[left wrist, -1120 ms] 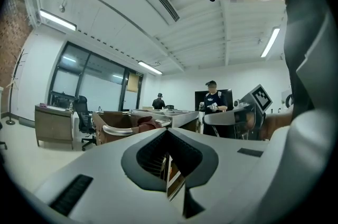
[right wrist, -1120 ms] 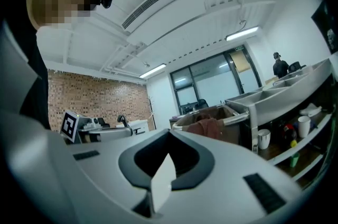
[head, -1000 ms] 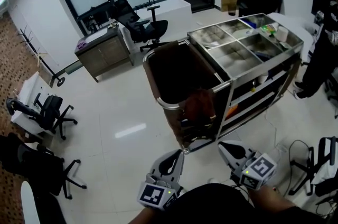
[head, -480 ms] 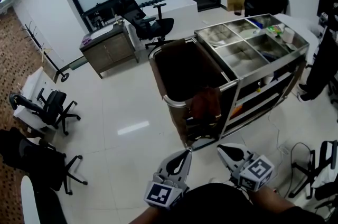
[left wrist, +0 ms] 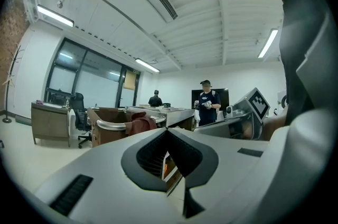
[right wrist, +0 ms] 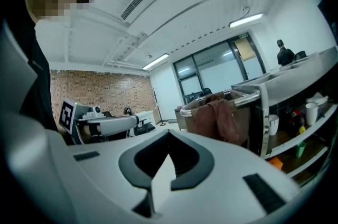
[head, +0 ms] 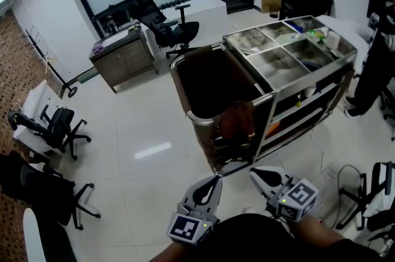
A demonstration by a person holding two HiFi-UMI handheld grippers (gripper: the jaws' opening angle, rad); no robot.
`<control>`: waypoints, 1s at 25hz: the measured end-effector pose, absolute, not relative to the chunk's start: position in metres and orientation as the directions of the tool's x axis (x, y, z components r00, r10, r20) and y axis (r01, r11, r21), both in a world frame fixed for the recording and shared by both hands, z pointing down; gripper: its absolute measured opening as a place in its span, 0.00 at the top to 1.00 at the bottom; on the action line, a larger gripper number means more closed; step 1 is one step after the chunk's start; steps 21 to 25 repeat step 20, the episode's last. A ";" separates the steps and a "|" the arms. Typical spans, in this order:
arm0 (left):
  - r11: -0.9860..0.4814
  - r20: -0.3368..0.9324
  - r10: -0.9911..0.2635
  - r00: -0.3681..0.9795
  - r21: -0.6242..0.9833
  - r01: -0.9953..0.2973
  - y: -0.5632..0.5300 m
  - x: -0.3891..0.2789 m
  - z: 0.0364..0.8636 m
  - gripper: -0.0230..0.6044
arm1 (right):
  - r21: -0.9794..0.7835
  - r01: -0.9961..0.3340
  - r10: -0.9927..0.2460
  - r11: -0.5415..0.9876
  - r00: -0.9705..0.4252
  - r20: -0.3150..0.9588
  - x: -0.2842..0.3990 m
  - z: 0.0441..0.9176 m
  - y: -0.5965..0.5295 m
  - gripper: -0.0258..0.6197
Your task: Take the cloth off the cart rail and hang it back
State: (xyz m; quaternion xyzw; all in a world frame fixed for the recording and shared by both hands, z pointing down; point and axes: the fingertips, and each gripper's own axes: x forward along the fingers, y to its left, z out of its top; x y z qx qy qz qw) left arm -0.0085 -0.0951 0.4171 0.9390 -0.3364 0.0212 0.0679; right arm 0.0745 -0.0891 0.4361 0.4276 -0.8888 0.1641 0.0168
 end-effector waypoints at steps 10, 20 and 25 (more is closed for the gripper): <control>-0.764 0.091 -0.629 0.772 0.113 -0.635 -0.093 -0.004 0.417 0.97 | -0.274 -0.763 -0.758 0.585 -0.635 0.150 0.072 0.431 -0.088 0.95; -0.753 0.087 -0.643 0.761 0.109 -0.649 -0.098 -0.006 0.417 0.97 | -0.264 -0.762 -0.757 0.592 -0.638 0.142 0.074 0.432 -0.090 0.95; -0.753 0.087 -0.643 0.761 0.109 -0.649 -0.098 -0.006 0.417 0.97 | -0.264 -0.762 -0.757 0.592 -0.638 0.142 0.074 0.432 -0.090 0.95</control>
